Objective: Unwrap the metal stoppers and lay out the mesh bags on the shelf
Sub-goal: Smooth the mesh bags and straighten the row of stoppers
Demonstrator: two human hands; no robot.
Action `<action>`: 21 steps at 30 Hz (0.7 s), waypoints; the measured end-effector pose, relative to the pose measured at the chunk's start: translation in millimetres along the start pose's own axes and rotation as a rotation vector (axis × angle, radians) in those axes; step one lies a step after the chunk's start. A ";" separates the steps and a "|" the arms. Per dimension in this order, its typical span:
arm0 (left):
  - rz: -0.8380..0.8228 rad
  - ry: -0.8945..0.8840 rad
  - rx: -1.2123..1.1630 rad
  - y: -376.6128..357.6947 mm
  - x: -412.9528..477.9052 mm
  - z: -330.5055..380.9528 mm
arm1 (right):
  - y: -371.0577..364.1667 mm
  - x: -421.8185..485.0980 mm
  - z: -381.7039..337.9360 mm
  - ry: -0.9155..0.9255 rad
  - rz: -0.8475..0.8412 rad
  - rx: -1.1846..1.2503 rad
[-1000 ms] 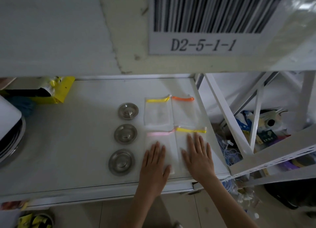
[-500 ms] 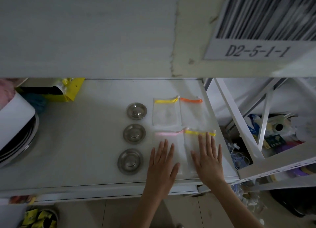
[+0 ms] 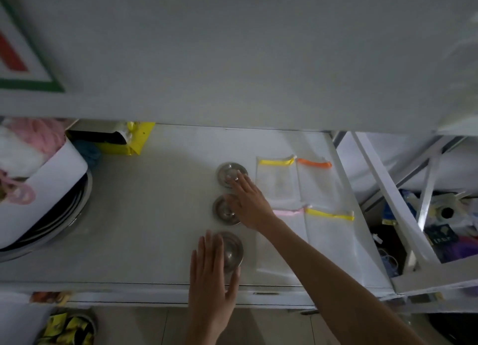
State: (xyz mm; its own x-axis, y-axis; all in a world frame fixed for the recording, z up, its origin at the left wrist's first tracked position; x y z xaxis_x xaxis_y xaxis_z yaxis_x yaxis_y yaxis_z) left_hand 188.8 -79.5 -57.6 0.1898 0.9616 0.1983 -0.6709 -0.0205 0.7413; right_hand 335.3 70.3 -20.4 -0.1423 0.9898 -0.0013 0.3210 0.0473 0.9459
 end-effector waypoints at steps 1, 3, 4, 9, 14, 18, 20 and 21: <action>-0.013 -0.005 0.009 -2.3 -3.6 -1.7 | -5.4 5.7 -1.6 -0.008 -0.025 -0.024; -0.014 -0.002 -0.003 -5.3 -8.5 -3.2 | -12.1 10.0 -4.6 -0.023 -0.037 -0.056; -0.009 0.003 -0.015 -6.0 -9.7 -3.6 | -14.4 10.6 -5.6 -0.031 -0.033 -0.063; 0.015 0.007 -0.019 -7.9 -6.7 -0.7 | -16.6 19.0 -5.2 -0.031 -0.042 -0.085; 0.039 0.025 -0.018 -13.0 -5.6 3.9 | -14.8 28.1 -2.9 -0.021 -0.060 -0.082; 0.050 0.024 0.001 -16.6 -5.6 4.3 | -10.2 23.0 -3.2 -0.005 -0.038 -0.040; 0.060 0.027 0.009 -18.0 -5.7 4.2 | -4.8 11.6 -3.7 0.021 0.043 0.011; 0.066 0.028 0.011 -18.6 -5.6 4.1 | -2.6 3.1 -4.0 0.031 0.085 0.029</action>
State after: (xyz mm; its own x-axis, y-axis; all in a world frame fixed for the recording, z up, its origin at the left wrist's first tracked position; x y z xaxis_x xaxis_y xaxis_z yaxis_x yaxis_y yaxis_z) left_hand 203.1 -85.7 -69.9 0.1253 0.9654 0.2286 -0.6733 -0.0865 0.7343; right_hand 330.3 72.8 -21.6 -0.1422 0.9858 0.0892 0.3598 -0.0325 0.9325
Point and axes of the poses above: each hand's wrist, its own x-axis towards the middle knuckle, its own y-axis out of the back of the hand, z = x × y, the point moved 2 cm from there along x, towards the middle knuckle, and after that the axes turned 11 degrees about -x, right-handed, at the moved point
